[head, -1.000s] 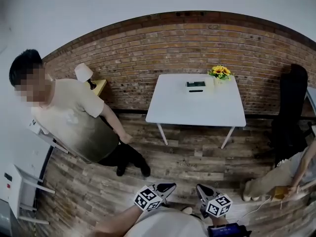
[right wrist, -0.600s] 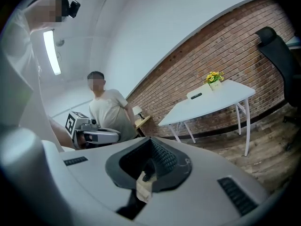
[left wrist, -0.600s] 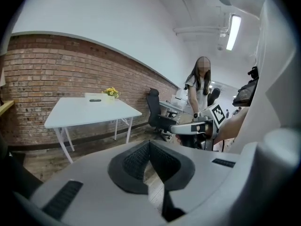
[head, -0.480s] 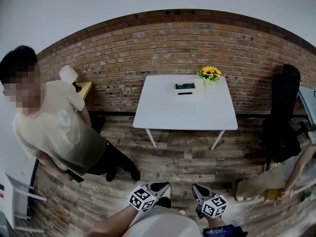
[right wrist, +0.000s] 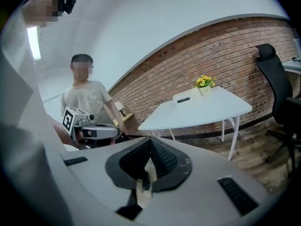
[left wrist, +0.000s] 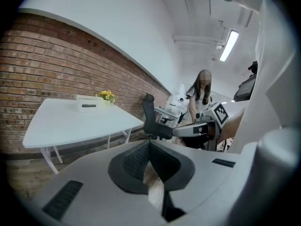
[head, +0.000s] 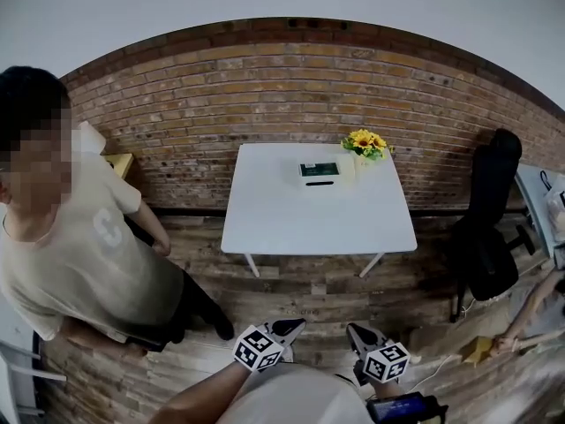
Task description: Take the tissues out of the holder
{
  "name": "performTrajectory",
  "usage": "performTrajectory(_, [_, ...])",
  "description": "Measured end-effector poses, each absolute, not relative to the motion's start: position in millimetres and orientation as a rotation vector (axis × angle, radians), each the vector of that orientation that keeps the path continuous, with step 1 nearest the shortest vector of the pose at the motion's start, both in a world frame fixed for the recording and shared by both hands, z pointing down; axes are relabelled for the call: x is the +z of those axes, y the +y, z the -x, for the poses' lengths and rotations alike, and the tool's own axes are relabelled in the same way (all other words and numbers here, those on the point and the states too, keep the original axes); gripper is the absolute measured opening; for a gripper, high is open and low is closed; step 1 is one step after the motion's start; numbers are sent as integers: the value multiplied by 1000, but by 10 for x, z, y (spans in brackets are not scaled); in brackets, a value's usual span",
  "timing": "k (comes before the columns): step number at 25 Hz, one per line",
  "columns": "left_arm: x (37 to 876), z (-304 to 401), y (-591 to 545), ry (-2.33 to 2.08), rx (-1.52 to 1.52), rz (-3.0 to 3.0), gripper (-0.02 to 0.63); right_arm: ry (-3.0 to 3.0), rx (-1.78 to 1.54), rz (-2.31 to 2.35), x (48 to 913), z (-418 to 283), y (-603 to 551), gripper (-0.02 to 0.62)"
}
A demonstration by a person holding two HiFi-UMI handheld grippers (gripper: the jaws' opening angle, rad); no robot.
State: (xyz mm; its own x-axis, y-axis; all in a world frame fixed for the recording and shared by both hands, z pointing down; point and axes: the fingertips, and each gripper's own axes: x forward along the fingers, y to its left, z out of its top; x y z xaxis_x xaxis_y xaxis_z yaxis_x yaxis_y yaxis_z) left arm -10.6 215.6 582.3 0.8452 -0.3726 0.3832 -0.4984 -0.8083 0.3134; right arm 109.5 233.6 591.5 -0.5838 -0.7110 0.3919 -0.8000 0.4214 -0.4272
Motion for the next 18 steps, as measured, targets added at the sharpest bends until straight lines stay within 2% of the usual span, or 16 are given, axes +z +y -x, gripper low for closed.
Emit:
performTrajectory(8, [5864,818,1566,-779,375,-2540,8,-2464,808,-1316,5864,-759,1626,6])
performTrajectory(18, [5939,1138,1091,-907,355,-2458,8,-2454,731,-1173,6075,-457,793,6])
